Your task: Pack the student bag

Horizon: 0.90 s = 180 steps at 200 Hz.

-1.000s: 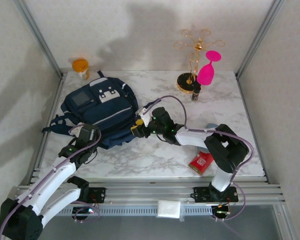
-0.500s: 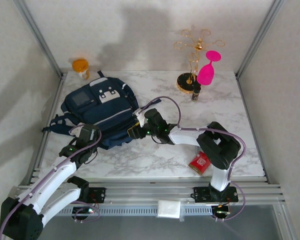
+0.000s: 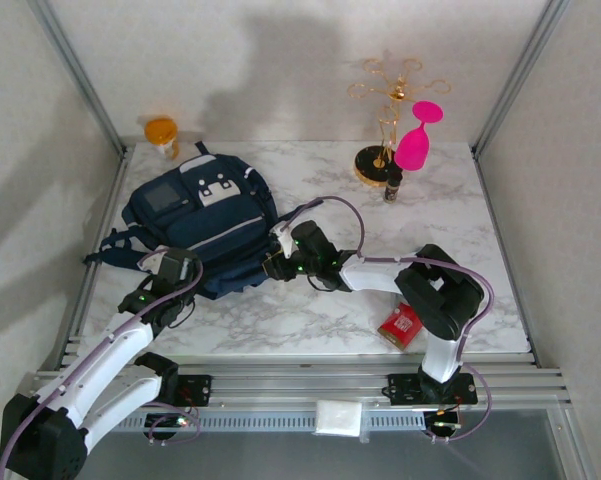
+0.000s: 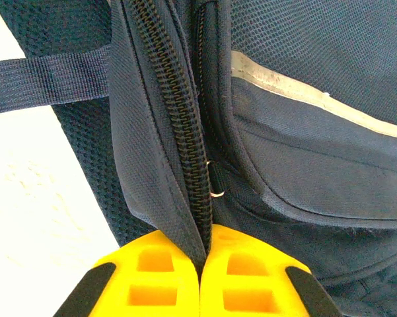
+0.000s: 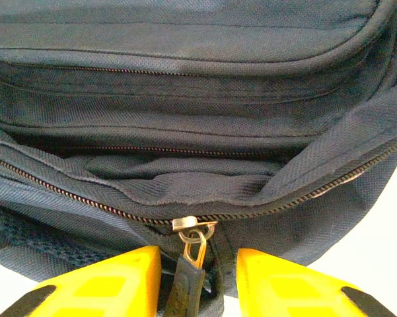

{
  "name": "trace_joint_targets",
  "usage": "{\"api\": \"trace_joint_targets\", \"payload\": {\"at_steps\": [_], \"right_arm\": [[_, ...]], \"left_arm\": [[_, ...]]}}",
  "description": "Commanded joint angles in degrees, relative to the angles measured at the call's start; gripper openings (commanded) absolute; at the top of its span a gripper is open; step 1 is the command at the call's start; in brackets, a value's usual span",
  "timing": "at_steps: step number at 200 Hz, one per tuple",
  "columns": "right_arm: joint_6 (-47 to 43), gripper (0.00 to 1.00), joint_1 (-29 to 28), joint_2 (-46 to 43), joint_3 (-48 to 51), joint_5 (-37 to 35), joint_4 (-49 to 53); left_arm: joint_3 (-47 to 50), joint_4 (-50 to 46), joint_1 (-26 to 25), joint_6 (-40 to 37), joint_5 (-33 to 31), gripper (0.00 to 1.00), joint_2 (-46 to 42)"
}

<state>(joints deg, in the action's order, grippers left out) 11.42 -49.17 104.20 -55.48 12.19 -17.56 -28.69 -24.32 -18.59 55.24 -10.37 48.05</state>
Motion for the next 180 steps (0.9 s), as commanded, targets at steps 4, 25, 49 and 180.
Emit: {"api": "trace_joint_targets", "payload": {"at_steps": [4,25,49,180], "right_arm": [[-1.04,0.31,-0.01,0.63,0.11,1.92,-0.45],[-2.12,0.27,0.2,1.04,-0.54,1.91,-0.48],[-4.64,0.15,0.36,0.19,-0.44,2.89,-0.72],[-7.33,0.0,-5.49,-15.8,15.58,2.4,4.86]], "left_arm": [[-0.41,2.47,1.04,-1.17,-4.33,0.0,-0.73],[-0.32,2.59,1.09,-1.19,-4.2,0.0,-0.71],[-0.18,2.78,1.32,-1.25,-4.24,0.0,-0.27],[-0.25,4.32,2.59,-4.09,-3.4,0.0,-1.53]]}}
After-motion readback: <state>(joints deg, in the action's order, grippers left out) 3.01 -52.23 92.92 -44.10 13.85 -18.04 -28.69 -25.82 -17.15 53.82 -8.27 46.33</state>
